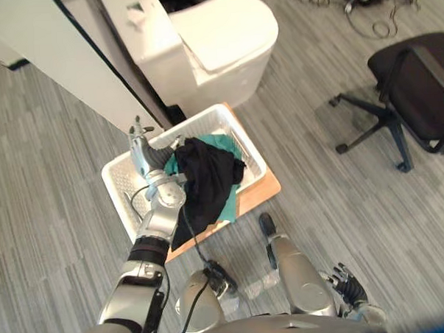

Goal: Tidy the bed and pick cloth on bed and put in laundry

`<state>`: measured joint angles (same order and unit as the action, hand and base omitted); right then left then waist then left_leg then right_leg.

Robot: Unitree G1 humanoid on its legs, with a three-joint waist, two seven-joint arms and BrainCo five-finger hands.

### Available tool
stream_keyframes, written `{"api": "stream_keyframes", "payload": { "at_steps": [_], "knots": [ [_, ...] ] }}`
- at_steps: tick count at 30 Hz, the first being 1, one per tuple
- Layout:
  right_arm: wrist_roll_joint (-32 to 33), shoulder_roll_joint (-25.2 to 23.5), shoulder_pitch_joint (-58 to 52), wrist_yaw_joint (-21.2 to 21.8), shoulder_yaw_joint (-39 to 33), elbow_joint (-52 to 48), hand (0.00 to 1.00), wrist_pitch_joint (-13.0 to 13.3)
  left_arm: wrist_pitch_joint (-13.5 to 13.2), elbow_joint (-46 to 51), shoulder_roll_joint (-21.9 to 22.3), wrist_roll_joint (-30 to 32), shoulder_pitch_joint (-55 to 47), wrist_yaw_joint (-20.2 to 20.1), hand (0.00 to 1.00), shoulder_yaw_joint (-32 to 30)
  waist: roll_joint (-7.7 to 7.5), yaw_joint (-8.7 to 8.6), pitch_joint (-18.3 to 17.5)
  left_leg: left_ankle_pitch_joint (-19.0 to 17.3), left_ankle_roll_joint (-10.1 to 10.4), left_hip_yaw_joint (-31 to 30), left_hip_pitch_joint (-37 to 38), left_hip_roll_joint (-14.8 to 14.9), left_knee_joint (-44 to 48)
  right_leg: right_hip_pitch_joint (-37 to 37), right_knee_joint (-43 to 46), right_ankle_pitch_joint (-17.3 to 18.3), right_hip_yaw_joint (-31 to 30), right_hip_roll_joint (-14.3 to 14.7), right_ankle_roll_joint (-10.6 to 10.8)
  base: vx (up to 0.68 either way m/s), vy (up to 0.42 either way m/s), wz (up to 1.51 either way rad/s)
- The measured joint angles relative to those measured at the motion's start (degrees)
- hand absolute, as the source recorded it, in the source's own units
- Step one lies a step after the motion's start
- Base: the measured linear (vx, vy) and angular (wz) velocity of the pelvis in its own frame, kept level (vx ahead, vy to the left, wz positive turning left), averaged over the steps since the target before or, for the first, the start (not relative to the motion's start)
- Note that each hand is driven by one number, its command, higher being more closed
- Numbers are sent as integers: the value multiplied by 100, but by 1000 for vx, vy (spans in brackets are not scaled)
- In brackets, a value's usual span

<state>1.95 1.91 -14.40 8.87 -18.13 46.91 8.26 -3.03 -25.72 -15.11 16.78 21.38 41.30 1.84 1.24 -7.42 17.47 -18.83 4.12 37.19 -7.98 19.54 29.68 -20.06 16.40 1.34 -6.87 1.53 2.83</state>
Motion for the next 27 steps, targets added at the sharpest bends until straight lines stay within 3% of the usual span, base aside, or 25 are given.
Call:
{"api": "stream_keyframes", "payload": {
  "at_steps": [3, 9, 11, 14, 17, 18, 21, 23, 27],
  "knots": [
    [-210, -9, -142, -8, -158, 109, 0, -39, -76, 165, -57, -320, -126, -265, 0, -8, 6, 70, -243, 43, 71, 12, 212, -39, -187, 222, -114, 20, 36, -4, -13, 74, 0, 9],
    [-534, -102, -301, -101, -472, 409, 0, -184, -322, 429, -475, -1471, -95, -1618, 0, -10, 20, 53, -756, 312, 156, -9, 700, -288, -829, 745, -467, 20, 203, -144, -14, 68, 17, 17],
    [-684, -79, -310, -132, -492, 661, 0, -236, -563, 381, -461, -2162, -127, -2031, 0, 9, 30, 30, -845, 452, 160, -131, 823, -411, -1098, 942, -662, -6, 344, -226, 14, 46, 22, 34],
    [-741, -31, -312, -132, -458, 842, 0, -290, -842, 348, -447, -2580, -301, -2231, 0, 0, 61, 25, -897, 588, 160, -254, 924, -530, -1363, 1092, -811, -29, 476, -297, 16, 36, 6, 30],
    [-752, 133, -292, -184, -288, 924, 0, -351, -749, 316, -453, -3116, -457, -2433, 0, -142, 119, 26, -945, 763, 156, -425, 1013, -660, -1620, 1264, -965, -59, 657, -383, 24, 37, 0, 35],
    [-751, 182, -291, -220, -154, 926, 0, -391, -586, 325, -484, -3192, -482, -2487, 0, -312, 133, 43, -954, 821, 157, -479, 1103, -693, -1727, 1377, -1029, -68, 716, -394, 25, 33, -9, 27],
    [-749, 327, -286, -300, 207, 928, 0, -483, -1175, 787, -866, -3562, -665, -3021, 0, -814, 135, 68, -1017, 964, 155, -614, 1174, -785, -1957, 1468, -1088, -69, 813, -435, 24, 6, -15, 25],
    [-703, 412, -291, -383, 371, 929, 0, -550, -1123, 1311, -1061, -3914, -790, -3167, 0, -1040, 165, 73, -1071, 1044, 133, -720, 1185, -842, -2071, 1534, -1141, -73, 943, -486, 24, -2, -12, 33],
    [-659, 674, -332, -546, 838, 923, 0, -643, -578, 1529, -943, -4614, -1591, -3219, 0, -1387, 234, 116, -1178, 1108, 116, -948, 1307, -910, -2234, 1813, -1263, -74, 1155, -543, 28, -17, 3, 28]
  ]
}}
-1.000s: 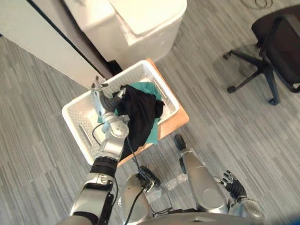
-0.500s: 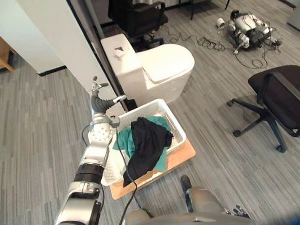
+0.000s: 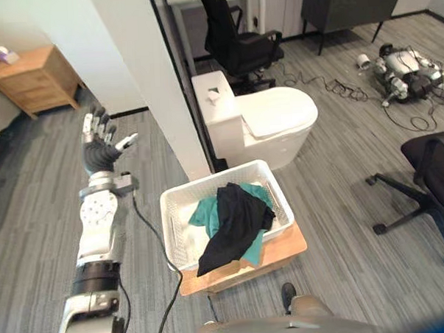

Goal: Tidy the bed and pick cloth on bed and put in laundry

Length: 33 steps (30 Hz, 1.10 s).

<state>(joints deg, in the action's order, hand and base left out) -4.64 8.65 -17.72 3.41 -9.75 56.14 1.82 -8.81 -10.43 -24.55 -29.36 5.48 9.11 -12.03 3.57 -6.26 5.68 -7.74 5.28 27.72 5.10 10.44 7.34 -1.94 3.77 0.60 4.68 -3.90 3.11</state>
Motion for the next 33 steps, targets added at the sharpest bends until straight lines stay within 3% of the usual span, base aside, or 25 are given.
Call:
{"api": "stream_keyframes", "payload": {
  "at_steps": [2, 7, 10, 14, 16, 17, 20, 21, 22, 23, 24, 25, 27, 32, 33],
  "knots": [
    [1, 57, 3, -66, 156, -4, 0, -36, 125, -95, 335, -224, -534, -38, 0, -105, -34, 116, -11, 59, -26, -92, -19, -43, -70, 35, -27, 0, 114, -42, 1, -30, -10, 31],
    [2, 53, 6, -265, 345, 2, 0, -195, 55, -1006, 1121, -374, -1637, -308, 0, -226, -146, 403, -79, 125, -54, -363, -81, -107, -141, 105, -12, 62, 385, -127, 19, -11, -7, 31],
    [71, 49, 105, -274, 371, -8, 0, -230, -279, -1925, 1691, -367, -2290, -679, 0, -474, -195, 514, -150, 145, -51, -523, -99, -179, -222, 149, 21, 125, 544, -209, 45, 8, 14, 28],
    [104, 32, 105, -241, 379, -7, 0, -263, -740, -3067, 2103, -33, -2640, -960, 0, -971, -291, 699, -210, 149, -43, -630, 12, -254, -335, 267, 94, 229, 679, -287, 88, 32, 24, 19],
    [106, 15, 87, -137, 289, -3, 0, -211, -1169, -3764, 2263, 332, -2796, -1306, 0, -1398, -314, 730, -241, 145, -44, -649, 26, -282, -393, 249, 189, 321, 726, -330, 108, 44, 21, 14],
    [107, -2, 74, -124, 239, -3, 0, -184, -1259, -3916, 2304, 434, -2851, -1384, 0, -1528, -314, 733, -241, 152, -42, -647, 47, -293, -434, 245, 208, 339, 730, -338, 111, 56, 17, 7],
    [238, -143, -50, -117, -98, -2, 0, -52, -1637, -4315, 2575, 1499, -2963, -1390, 0, -1846, -304, 748, -261, 187, -27, -629, 176, -330, -600, 270, 267, 412, 736, -354, 130, 78, 20, 2],
    [244, -157, -82, -111, -131, -2, 0, -2, -1612, -4327, 2671, 2151, -3001, -1243, 0, -1772, -294, 746, -274, 227, -43, -615, 241, -351, -686, 293, 273, 440, 730, -359, 149, 89, 26, -2],
    [232, -161, -83, -84, -164, -3, 0, -2, -1400, -4333, 2778, 2632, -2958, -1024, 0, -1546, -303, 745, -283, 256, -61, -599, 314, -364, -754, 333, 268, 454, 725, -359, 157, 104, 32, -3],
    [221, -164, -86, -65, -177, -6, 0, -5, -1252, -4336, 2862, 2777, -2904, -909, 0, -1445, -291, 742, -290, 266, -50, -588, 365, -362, -796, 359, 269, 467, 722, -349, 156, 86, 25, -4],
    [214, -168, -94, -52, -187, -7, 0, -15, -1112, -4307, 2826, 2850, -2865, -804, 0, -1397, -286, 746, -295, 287, -31, -566, 416, -363, -831, 381, 269, 481, 713, -342, 151, 108, 17, -6],
    [193, -158, -96, -9, -189, -10, 0, -24, -624, -4342, 2701, 2877, -2676, -633, 0, -1138, -276, 740, -336, 300, -12, -542, 468, -351, -877, 395, 272, 501, 703, -319, 149, 87, 6, -8],
    [192, -157, -80, 6, -210, -16, 0, -30, -195, -4371, 2594, 2869, -2426, -573, 0, -984, -261, 735, -344, 314, 10, -483, 519, -337, -929, 388, 272, 506, 655, -288, 145, 61, -1, -14],
    [201, -170, -34, 57, -437, -16, 0, -148, 542, -4440, 2413, 2871, -2095, -384, 0, -563, -209, 715, -352, 304, 31, -323, 590, -330, -958, 352, 273, 506, 501, -246, 145, 18, 2, -17],
    [197, -169, -30, 61, -453, -16, 0, -151, 593, -4438, 2401, 2871, -2079, -383, 0, -528, -207, 713, -351, 306, 34, -322, 589, -330, -963, 348, 273, 506, 499, -244, 145, -13, -10, -3]
  ]
}}
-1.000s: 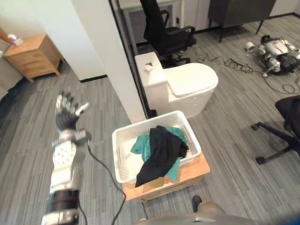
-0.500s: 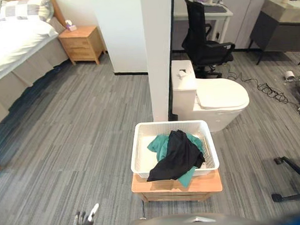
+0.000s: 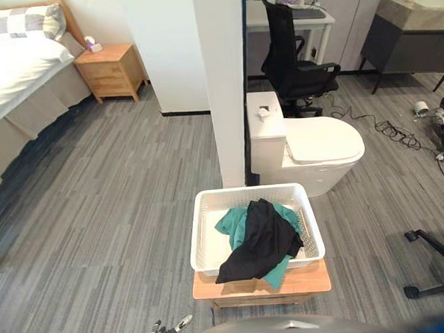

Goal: Tidy the bed and pick cloth on bed and put in laundry

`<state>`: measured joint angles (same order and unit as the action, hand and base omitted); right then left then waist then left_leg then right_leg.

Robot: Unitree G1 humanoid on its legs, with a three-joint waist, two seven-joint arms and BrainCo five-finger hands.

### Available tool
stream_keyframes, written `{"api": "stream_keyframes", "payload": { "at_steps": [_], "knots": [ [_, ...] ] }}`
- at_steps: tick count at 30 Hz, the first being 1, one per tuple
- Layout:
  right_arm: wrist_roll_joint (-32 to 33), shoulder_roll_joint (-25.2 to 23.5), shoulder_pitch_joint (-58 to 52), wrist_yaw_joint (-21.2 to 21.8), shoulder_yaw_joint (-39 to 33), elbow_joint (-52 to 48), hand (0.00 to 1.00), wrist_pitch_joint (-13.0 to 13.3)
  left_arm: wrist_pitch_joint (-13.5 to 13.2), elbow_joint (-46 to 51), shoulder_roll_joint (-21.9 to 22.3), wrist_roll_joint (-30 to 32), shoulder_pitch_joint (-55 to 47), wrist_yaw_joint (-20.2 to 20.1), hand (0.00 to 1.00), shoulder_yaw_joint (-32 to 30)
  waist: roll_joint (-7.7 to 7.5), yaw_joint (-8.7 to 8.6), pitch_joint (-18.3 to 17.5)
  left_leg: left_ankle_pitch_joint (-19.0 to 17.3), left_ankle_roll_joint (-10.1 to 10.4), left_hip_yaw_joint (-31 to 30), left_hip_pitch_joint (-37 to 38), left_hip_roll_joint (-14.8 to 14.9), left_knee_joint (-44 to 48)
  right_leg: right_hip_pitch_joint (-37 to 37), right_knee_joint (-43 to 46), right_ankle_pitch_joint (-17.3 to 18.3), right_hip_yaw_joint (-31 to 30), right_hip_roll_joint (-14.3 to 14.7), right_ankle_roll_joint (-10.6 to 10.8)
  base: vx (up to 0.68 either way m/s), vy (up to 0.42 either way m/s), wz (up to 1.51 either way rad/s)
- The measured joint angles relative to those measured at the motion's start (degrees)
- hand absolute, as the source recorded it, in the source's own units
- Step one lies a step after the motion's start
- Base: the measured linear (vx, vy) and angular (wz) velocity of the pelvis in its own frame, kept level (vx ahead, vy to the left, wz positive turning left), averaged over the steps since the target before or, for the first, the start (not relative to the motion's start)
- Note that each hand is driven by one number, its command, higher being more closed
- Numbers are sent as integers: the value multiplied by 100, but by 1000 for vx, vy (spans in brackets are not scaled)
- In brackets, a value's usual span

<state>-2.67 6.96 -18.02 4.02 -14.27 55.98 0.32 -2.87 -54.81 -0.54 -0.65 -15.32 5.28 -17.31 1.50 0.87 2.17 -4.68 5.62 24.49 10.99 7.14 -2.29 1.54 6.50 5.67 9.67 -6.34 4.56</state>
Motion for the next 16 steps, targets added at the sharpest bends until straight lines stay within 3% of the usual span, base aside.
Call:
{"api": "stream_keyframes", "payload": {
  "at_steps": [9, 16],
  "knots": [
    [-92, 4, 20, 33, -102, 15, 0, -2, 476, -45, -157, -337, 91, -19, 0, 394, 8, -31, 23, 41, 27, 6, 19, -1, -68, -18, -15, -3, -38, 32, -3, 0, 0, 0],
    [-61, 20, 82, 31, -98, 144, 0, 9, 522, -77, -195, -443, 93, -124, 0, 441, 15, -45, 27, 69, 25, 7, 108, -17, -161, 25, -62, -17, -84, 67, -4, 1, -4, -3]
  ]
}}
